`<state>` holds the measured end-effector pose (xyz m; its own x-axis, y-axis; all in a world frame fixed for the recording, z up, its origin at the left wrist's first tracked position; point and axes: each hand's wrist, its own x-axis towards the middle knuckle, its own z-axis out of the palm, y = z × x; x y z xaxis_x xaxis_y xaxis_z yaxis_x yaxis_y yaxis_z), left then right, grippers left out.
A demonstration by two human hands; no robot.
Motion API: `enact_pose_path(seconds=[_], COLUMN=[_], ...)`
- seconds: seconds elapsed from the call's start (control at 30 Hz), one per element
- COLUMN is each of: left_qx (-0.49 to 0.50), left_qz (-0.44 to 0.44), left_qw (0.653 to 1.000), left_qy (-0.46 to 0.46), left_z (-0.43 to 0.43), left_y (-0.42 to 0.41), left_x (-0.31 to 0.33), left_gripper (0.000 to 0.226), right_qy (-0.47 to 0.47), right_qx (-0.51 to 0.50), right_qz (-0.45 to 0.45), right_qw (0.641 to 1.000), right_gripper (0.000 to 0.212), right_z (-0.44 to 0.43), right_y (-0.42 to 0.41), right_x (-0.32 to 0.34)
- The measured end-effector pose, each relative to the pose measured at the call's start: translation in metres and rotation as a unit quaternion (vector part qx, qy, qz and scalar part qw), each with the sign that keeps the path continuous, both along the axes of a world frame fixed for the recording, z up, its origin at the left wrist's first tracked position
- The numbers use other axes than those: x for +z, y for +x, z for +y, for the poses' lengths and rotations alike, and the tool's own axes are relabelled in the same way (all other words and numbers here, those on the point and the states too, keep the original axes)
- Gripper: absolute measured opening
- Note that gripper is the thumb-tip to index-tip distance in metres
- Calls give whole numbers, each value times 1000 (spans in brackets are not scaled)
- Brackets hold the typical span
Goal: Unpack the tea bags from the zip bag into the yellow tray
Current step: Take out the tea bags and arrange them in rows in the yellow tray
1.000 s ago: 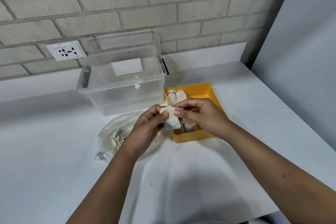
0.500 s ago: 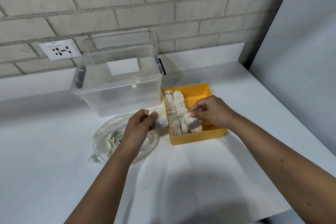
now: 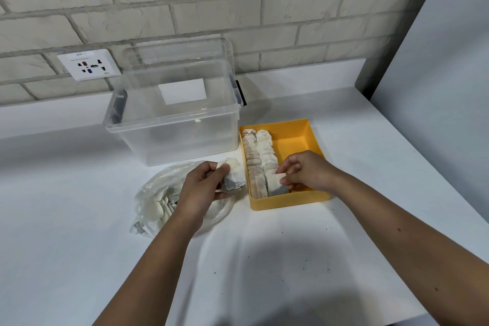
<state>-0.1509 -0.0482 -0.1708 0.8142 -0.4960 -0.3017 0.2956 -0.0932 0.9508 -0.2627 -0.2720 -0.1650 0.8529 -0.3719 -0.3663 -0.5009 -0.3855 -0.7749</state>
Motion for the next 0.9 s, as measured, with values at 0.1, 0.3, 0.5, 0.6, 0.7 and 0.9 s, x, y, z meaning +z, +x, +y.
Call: enact_pose_path(seconds=[0.1, 0.3, 0.5, 0.6, 0.7, 0.9], left_qx=[-8, -15, -39, -51, -59, -50], left_qz=[15, 43, 34, 35, 47, 57], left_qw=[1000, 999, 998, 998, 997, 996], left_qy=[0, -8, -21, -28, -34, -43], left_z=[0, -6, -17, -22, -24, -33], left_y=[-1, -8, -15, -17, -17, -18], left_x=[1, 9, 19, 24, 24, 24], left_gripper=[17, 14, 14, 11, 13, 10], right_qy=[-33, -108, 65, 44, 62, 70], right_qx=[1, -36, -86, -84, -110, -142], right_qz=[-9, -45, -179, -192, -215, -249], right_qw=[999, 992, 978, 977, 969, 956], right_gripper=[25, 32, 14, 15, 8, 9], right_z=[1, 6, 40, 47, 44, 37], right_y=[2, 4, 9, 10, 7, 0], right_x=[-2, -6, 20, 23, 25, 26])
